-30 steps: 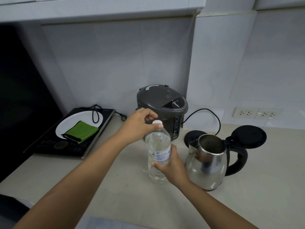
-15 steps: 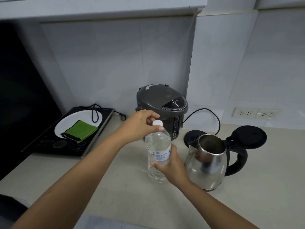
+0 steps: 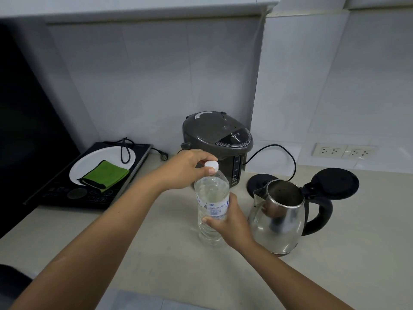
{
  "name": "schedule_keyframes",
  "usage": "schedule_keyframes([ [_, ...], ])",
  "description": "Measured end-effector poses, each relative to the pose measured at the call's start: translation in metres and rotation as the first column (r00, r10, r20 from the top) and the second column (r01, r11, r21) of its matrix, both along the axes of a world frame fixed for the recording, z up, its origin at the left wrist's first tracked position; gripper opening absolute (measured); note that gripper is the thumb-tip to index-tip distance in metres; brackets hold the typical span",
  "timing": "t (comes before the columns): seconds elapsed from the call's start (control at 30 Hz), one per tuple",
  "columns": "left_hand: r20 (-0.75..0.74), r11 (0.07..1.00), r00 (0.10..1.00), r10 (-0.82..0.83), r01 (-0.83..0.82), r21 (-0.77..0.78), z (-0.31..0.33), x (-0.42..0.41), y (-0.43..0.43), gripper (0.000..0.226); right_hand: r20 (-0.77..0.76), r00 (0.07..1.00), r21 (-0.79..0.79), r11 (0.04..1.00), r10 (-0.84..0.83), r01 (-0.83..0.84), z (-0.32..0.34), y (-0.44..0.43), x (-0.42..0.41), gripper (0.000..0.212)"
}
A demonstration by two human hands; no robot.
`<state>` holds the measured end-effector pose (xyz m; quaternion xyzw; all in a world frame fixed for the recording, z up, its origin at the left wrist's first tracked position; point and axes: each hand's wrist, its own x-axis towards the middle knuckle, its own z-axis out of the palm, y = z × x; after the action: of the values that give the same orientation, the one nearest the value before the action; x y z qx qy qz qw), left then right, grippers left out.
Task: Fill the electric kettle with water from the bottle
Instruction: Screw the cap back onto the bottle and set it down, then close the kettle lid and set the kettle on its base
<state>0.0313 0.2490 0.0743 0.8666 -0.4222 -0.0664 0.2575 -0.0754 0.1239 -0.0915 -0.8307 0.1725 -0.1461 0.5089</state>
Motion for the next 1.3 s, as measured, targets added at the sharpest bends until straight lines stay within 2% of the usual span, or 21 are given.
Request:
schedule_keyframes([
  [0.23, -0.036, 0.975, 0.997, 0.071, -0.077, -0.211, -0.029, -0.011, 0.0, 0.038, 0.001, 1.0, 0.03, 0.999, 0.031, -0.031, 0.001, -0.001, -0.003, 0.087],
  [0.43, -0.018, 0.965, 0.992, 0.126, -0.127, -0.228, -0.046, -0.022, 0.0, 0.049, 0.012, 0.995, 0.056, 0.994, 0.096, -0.097, 0.012, -0.001, -0.009, 0.084],
  [0.5, 0.036, 0.958, 0.986, 0.165, -0.152, -0.244, -0.052, -0.028, 0.001, 0.05, 0.02, 0.993, 0.029, 0.993, 0.115, -0.115, 0.014, -0.004, -0.014, 0.079],
  [0.67, 0.252, 0.91, 0.913, 0.319, -0.221, -0.351, -0.076, -0.059, 0.0, 0.051, -0.024, 0.996, -0.187, 0.978, 0.089, -0.092, 0.021, -0.022, -0.04, 0.072],
  [0.8, 0.299, 0.874, 0.886, 0.354, -0.199, -0.443, -0.111, -0.097, -0.013, 0.058, 0.043, 0.999, -0.187, 0.982, 0.017, -0.008, 0.025, -0.039, -0.075, 0.062],
  [0.93, 0.257, 0.891, 0.923, 0.286, -0.157, -0.426, -0.149, -0.13, -0.034, 0.064, 0.156, 0.985, -0.204, 0.974, -0.07, 0.101, 0.018, -0.056, -0.118, 0.052],
  [1.07, 0.177, 0.917, 0.954, 0.24, -0.163, -0.365, -0.175, -0.148, -0.061, 0.069, 0.248, 0.938, -0.096, 0.957, -0.242, 0.273, 0.008, -0.077, -0.151, 0.042],
  [1.17, -0.023, 0.931, 0.976, 0.216, -0.214, -0.296, -0.188, -0.152, -0.081, 0.085, 0.242, 0.897, 0.003, 0.924, -0.371, 0.382, 0.007, -0.097, -0.164, 0.043],
  [1.3, -0.301, 0.933, 0.929, 0.215, -0.286, -0.219, -0.191, -0.146, -0.103, 0.113, 0.179, 0.877, 0.038, 0.894, -0.446, 0.447, 0.016, -0.126, -0.167, 0.055],
])
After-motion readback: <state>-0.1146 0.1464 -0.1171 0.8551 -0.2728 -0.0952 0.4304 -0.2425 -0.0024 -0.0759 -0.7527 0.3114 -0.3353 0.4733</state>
